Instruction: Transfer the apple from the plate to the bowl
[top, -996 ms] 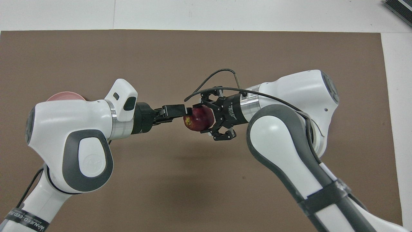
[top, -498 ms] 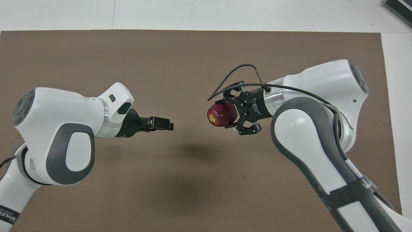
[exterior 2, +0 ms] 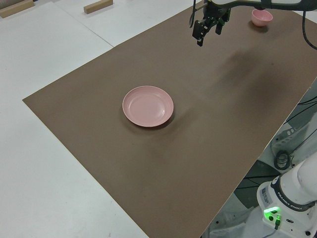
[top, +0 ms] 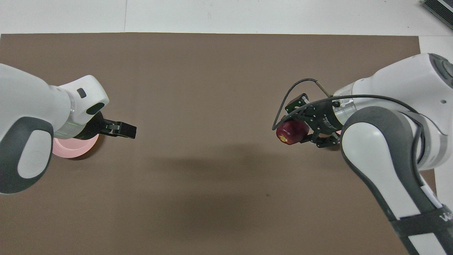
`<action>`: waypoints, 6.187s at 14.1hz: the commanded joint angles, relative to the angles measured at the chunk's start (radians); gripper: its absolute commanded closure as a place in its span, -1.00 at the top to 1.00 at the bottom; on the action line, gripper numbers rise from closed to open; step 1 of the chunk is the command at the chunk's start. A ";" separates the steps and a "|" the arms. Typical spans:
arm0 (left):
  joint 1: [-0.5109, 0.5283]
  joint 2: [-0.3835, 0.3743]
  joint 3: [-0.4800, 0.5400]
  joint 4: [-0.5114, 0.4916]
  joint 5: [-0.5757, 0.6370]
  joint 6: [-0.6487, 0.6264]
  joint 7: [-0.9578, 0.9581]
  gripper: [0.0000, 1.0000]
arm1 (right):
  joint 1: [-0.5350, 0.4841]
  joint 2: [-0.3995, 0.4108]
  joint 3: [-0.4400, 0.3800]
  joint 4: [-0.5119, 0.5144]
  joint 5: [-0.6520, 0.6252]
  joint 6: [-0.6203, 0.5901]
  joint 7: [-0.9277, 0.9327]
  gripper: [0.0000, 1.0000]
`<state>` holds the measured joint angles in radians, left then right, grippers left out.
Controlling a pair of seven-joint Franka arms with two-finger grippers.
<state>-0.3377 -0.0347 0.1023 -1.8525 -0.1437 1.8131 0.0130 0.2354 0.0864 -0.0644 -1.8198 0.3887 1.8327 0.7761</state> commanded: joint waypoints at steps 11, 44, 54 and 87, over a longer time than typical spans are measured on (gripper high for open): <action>0.180 0.048 -0.001 0.453 0.165 -0.458 0.179 1.00 | -0.225 0.053 0.011 -0.186 -0.418 0.287 -0.712 -1.00; 0.224 0.041 -0.006 0.487 0.134 -0.503 0.174 1.00 | -0.205 -0.149 0.021 -0.012 -0.432 -0.041 -0.661 1.00; 0.224 0.041 -0.006 0.487 0.134 -0.503 0.174 1.00 | -0.220 -0.211 0.012 0.292 -0.418 -0.402 -0.676 1.00; 0.287 0.027 -0.090 0.473 0.121 -0.511 0.111 1.00 | -0.220 -0.254 0.012 0.224 -0.402 -0.429 -0.670 1.00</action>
